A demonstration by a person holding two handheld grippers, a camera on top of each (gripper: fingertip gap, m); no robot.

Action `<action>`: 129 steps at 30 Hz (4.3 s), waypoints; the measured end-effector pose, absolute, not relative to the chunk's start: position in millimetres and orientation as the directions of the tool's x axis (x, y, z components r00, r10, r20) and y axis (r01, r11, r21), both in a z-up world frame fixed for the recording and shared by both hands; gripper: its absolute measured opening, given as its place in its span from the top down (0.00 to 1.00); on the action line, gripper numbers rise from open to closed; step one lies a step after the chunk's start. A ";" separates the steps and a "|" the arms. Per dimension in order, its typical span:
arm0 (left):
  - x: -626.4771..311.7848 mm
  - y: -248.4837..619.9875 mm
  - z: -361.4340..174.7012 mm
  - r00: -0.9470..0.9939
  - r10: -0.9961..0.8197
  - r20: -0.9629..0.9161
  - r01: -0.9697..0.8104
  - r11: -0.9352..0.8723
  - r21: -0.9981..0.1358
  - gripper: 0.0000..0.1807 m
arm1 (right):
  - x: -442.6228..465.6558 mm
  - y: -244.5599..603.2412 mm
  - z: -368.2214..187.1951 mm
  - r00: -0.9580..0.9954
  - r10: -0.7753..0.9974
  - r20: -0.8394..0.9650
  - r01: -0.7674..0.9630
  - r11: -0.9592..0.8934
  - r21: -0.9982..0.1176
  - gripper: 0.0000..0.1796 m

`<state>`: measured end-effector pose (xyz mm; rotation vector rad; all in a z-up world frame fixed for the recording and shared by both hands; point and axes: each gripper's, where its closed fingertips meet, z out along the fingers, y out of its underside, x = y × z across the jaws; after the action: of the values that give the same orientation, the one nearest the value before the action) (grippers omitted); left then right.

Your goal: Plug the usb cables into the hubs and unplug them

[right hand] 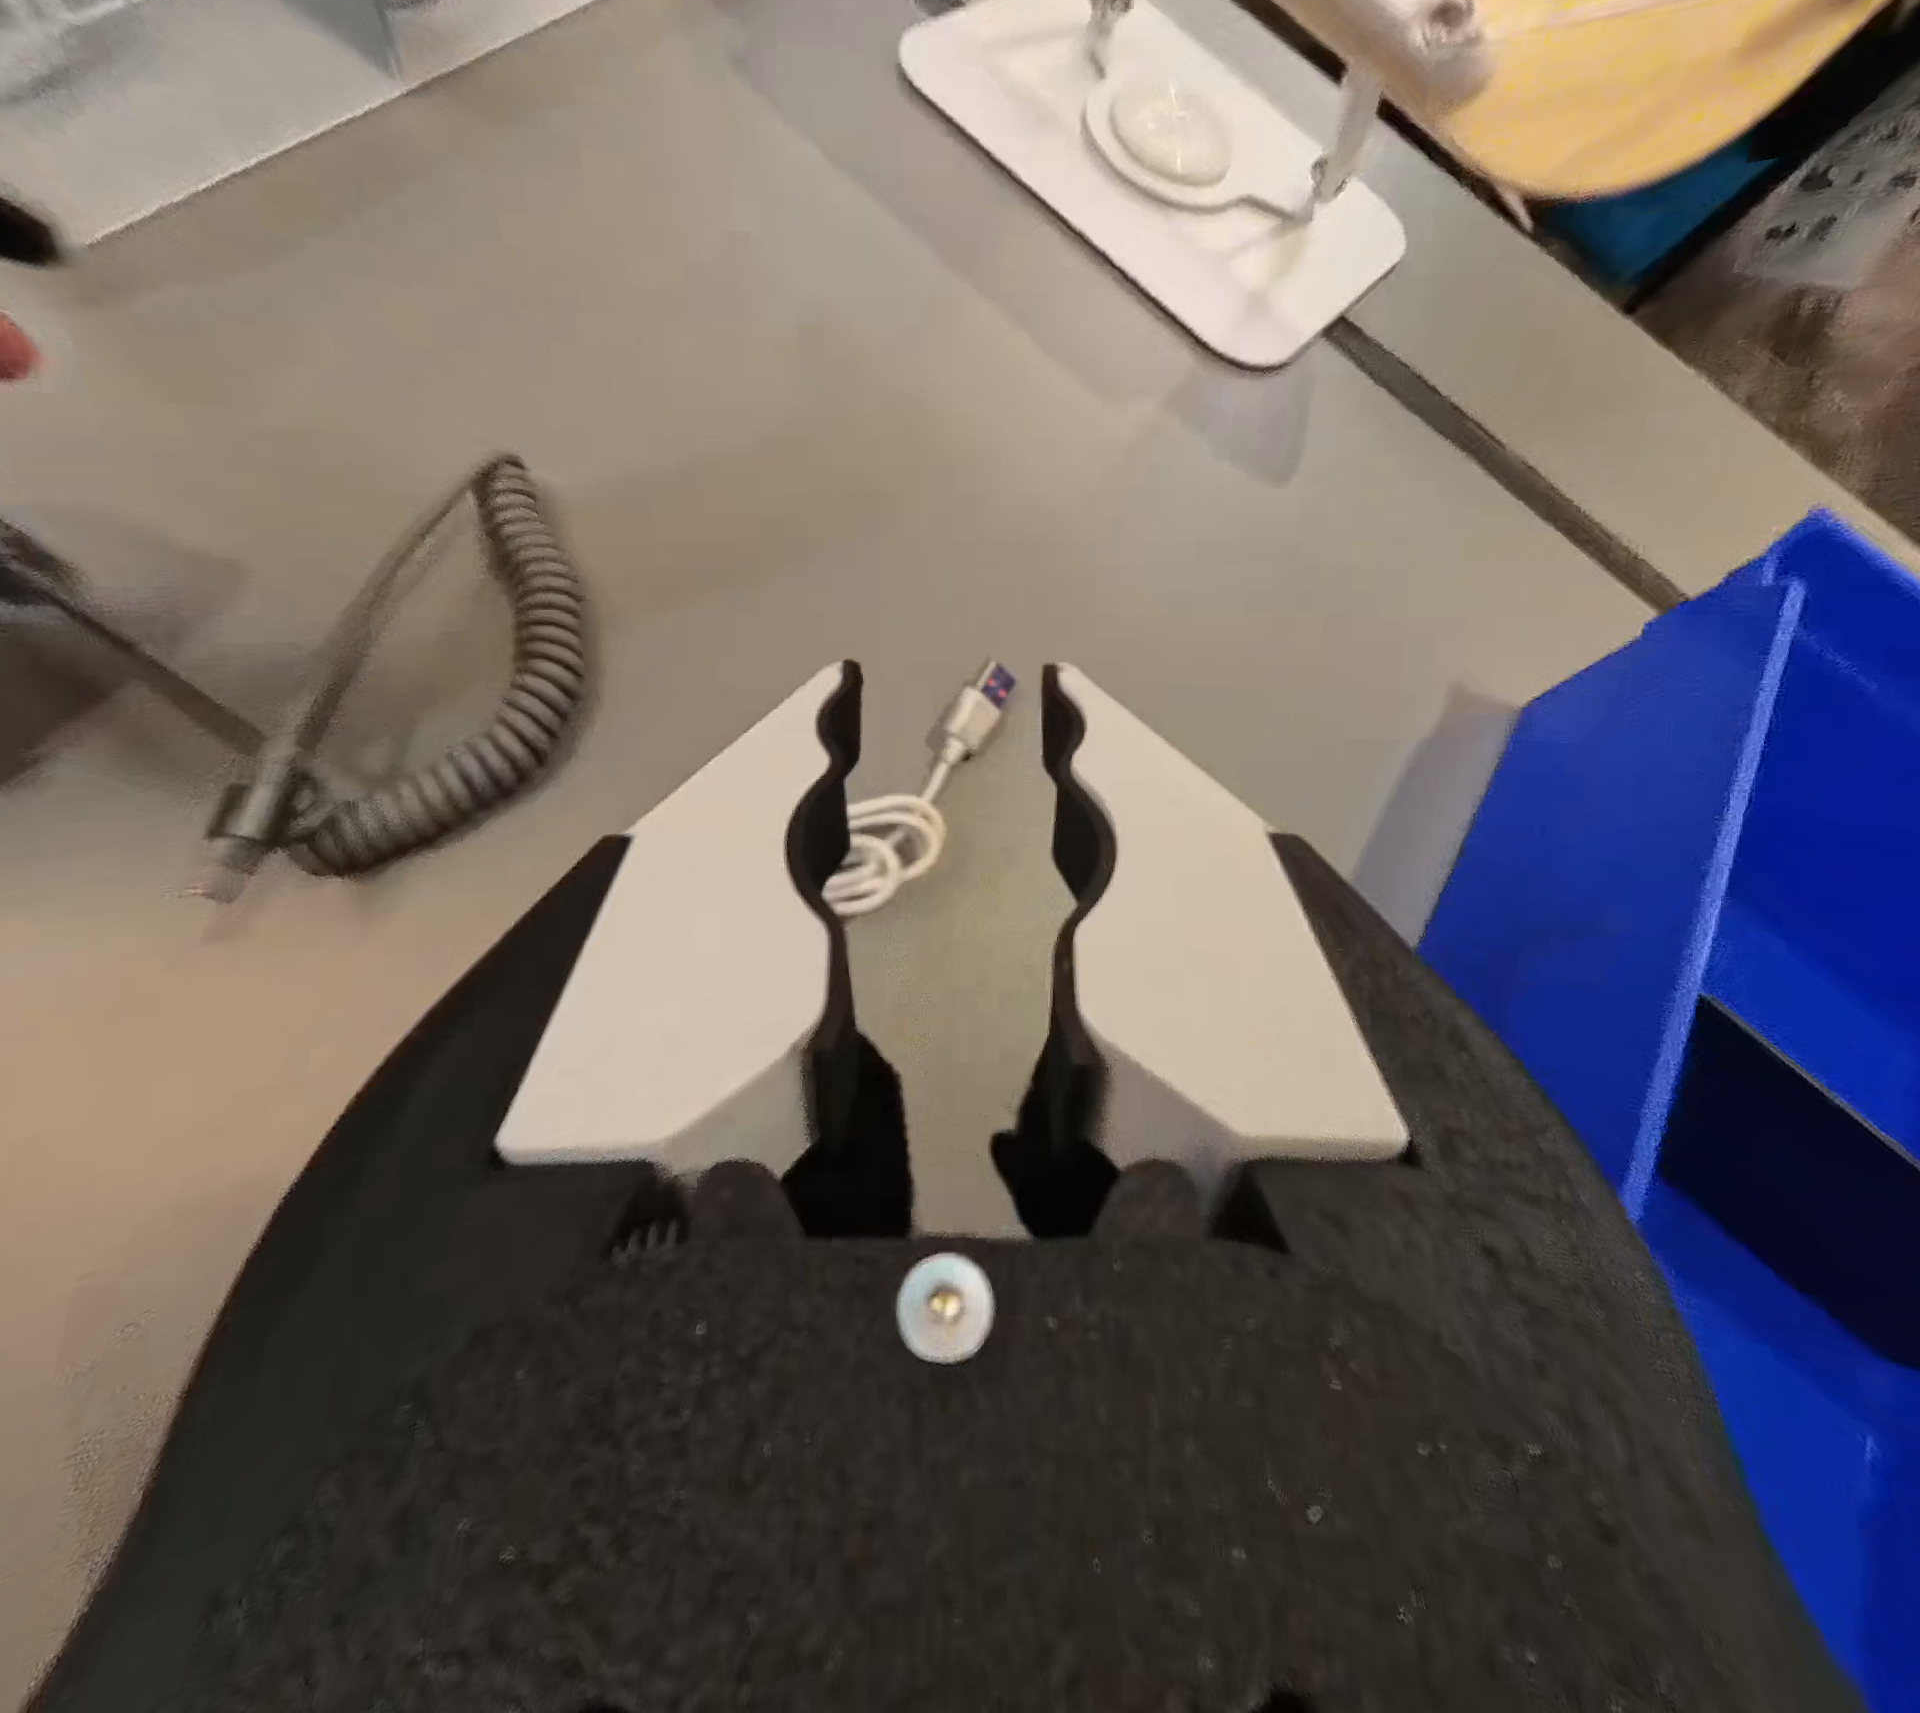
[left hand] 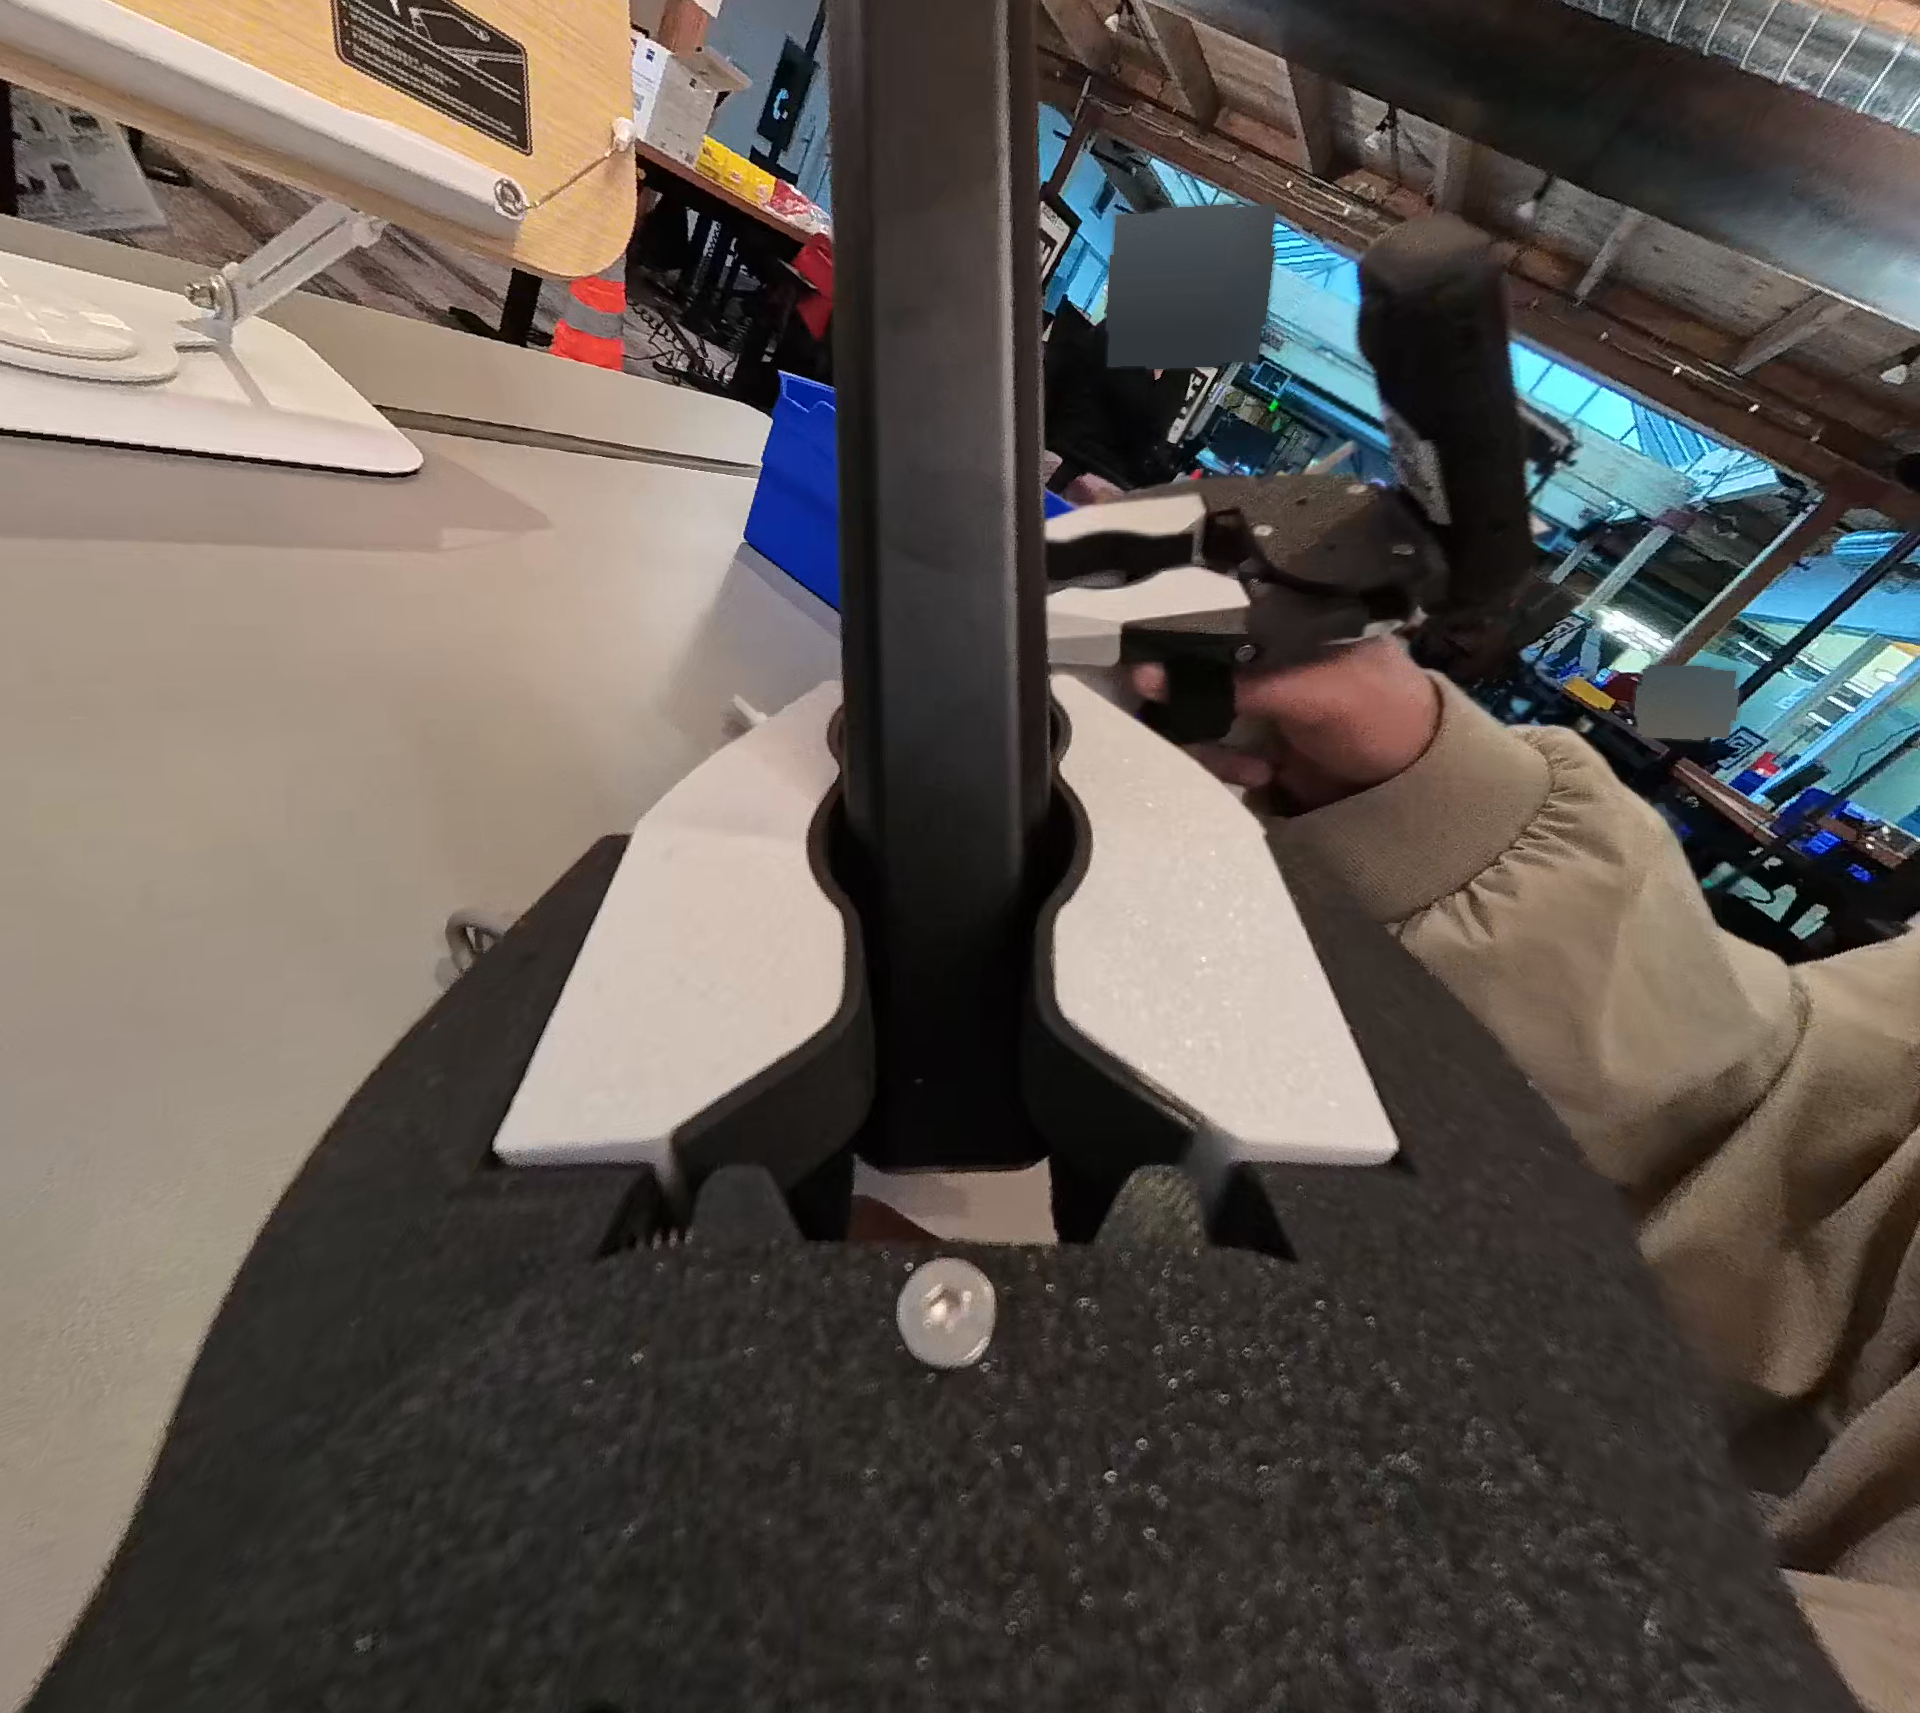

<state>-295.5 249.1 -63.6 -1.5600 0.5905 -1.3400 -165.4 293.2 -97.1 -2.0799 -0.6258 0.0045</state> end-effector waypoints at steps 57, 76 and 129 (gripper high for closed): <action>-247.4 167.9 -76.0 -0.094 -0.829 0.552 -0.066 -0.548 -0.834 0.83 | -259.9 241.3 4.0 0.304 0.749 -0.589 -0.285 -0.519 -0.806 0.85; -263.3 188.5 -74.4 -0.005 -0.879 0.477 -0.015 -0.477 -0.879 0.75 | -272.3 234.8 6.1 0.351 0.814 -0.462 -0.279 -0.380 -0.882 0.84; -312.9 247.1 -47.9 0.340 -0.893 0.295 0.192 -0.241 -0.951 0.83 | -156.7 301.4 -89.7 0.899 0.389 -0.200 0.024 -0.499 -0.866 0.76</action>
<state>-312.9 247.1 -47.9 -1.4481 0.6811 -1.1803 -156.7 301.4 -89.7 -2.0573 -0.2972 0.4580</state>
